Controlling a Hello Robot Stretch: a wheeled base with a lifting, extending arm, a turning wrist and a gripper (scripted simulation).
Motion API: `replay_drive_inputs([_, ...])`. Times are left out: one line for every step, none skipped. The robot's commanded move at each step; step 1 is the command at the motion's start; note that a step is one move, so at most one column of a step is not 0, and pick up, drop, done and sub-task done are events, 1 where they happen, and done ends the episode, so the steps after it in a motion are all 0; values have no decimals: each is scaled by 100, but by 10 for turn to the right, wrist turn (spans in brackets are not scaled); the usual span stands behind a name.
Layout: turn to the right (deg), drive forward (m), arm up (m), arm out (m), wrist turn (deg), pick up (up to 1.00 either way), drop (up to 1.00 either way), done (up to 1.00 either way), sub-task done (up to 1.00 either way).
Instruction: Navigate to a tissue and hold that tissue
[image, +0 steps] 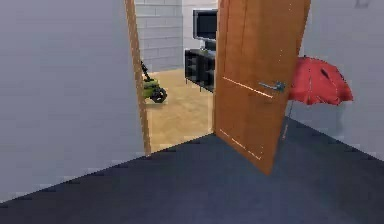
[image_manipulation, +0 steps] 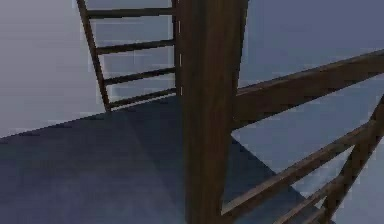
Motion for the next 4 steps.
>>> replay_drive_inputs([-450,0,0,0,0,0,0,0,0])
replay_drive_inputs([-270,0,0,0,0,0,0,0,0])
replay_drive_inputs([0,5,0,0,0,0,0,0,0])
replay_drive_inputs([450,0,0,0,0,0,0,0,0])
